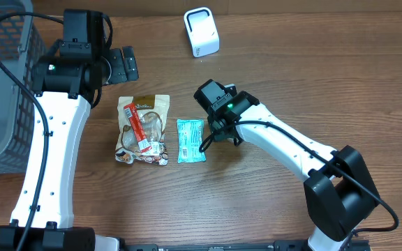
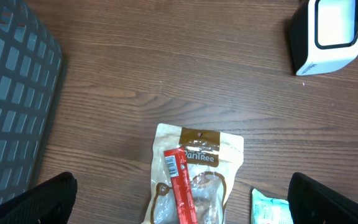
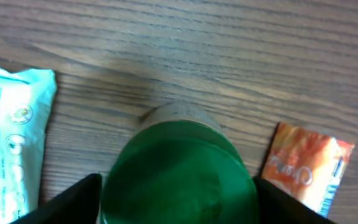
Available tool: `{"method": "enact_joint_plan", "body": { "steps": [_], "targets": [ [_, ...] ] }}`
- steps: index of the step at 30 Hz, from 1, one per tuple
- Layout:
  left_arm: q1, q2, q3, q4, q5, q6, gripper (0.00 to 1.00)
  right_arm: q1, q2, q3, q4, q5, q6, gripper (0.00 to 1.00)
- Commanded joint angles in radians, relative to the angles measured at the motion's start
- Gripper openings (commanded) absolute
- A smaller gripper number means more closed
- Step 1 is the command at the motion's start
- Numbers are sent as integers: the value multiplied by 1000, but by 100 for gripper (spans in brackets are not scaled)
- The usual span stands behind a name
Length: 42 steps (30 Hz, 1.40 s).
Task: Scan the item barcode
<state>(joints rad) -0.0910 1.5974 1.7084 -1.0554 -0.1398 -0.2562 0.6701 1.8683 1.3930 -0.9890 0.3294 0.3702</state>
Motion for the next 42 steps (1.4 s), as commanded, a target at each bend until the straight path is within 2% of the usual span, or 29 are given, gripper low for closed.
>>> {"method": "enact_joint_plan", "body": {
  "steps": [1,14,22,27,42],
  "targets": [
    [1,2,13,1,-9,-13,100,2,6,31,-11,-10,-8,82],
    [1,2,13,0,-9,-13,100,-64,4,298,-133,-95,-60,87],
    [1,2,13,0,-9,-13,100,-146,4,304,-142,-259,-90,87],
    [1,2,13,1,-9,-13,100,-157,4,304,-152,-339,-74,100],
    [1,2,13,1,-9,-13,100,-155,4,301,-165,-332,-30,100]
  ]
}}
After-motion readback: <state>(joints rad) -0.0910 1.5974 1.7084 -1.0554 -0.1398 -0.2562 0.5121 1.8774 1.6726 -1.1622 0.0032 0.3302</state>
